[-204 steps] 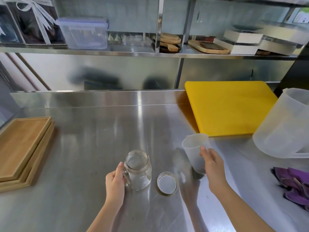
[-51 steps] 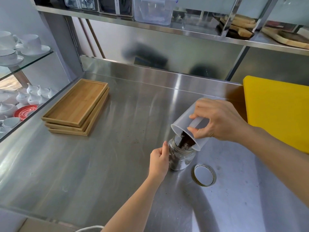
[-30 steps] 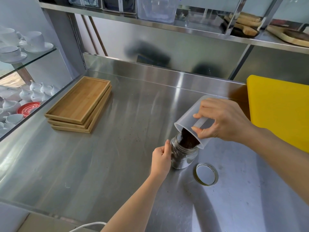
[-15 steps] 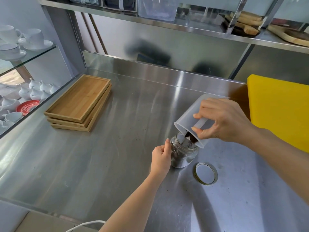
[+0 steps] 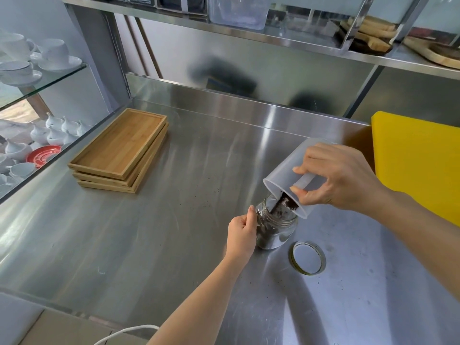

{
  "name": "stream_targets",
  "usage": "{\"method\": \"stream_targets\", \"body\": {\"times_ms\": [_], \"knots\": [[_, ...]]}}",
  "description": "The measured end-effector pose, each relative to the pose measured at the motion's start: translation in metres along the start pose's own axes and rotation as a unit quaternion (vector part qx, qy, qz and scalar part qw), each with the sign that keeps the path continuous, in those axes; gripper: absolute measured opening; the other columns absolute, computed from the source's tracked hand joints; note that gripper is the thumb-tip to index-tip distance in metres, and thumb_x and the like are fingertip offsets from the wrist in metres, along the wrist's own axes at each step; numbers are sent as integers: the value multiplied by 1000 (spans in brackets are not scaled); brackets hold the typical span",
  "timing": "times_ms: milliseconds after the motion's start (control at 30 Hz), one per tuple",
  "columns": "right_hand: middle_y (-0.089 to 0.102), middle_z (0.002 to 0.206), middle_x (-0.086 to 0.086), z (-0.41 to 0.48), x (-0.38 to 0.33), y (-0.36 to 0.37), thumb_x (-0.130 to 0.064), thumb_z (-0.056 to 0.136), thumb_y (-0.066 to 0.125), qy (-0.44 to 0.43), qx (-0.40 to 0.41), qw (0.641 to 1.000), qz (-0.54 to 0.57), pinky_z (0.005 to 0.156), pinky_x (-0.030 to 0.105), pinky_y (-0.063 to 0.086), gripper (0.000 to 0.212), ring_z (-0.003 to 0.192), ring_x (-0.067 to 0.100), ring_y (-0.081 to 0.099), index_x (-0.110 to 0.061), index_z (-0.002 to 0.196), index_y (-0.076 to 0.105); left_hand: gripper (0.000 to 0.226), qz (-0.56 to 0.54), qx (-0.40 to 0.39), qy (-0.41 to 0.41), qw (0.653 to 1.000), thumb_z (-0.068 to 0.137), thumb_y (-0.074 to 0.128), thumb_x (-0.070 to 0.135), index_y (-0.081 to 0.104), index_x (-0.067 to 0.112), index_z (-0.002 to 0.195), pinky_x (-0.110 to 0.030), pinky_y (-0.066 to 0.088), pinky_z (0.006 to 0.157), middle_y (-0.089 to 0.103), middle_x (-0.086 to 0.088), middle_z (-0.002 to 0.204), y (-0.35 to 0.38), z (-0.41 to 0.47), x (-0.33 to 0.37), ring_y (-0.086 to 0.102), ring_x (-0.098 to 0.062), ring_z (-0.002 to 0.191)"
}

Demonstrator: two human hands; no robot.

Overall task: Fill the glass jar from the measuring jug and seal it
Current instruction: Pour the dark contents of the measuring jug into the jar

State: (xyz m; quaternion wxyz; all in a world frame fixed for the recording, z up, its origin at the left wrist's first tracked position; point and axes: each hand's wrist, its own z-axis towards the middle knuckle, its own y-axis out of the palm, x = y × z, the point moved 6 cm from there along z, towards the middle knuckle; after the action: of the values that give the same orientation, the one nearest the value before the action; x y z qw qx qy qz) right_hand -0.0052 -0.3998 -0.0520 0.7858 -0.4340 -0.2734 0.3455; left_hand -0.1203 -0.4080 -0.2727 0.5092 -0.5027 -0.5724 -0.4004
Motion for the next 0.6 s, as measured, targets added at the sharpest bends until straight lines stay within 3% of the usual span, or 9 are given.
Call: {"method": "stream_targets", "body": {"times_ms": [600], "knots": [[57, 59, 11, 0, -5, 2, -37, 74, 59, -23, 9, 1000, -14, 41, 31, 40, 33, 52, 28, 52, -5, 70, 67, 52, -9, 3, -7, 1000, 82, 39, 50, 15, 24, 45, -35, 12, 54, 16, 6, 45, 1, -1, 0, 14, -15, 48]]}}
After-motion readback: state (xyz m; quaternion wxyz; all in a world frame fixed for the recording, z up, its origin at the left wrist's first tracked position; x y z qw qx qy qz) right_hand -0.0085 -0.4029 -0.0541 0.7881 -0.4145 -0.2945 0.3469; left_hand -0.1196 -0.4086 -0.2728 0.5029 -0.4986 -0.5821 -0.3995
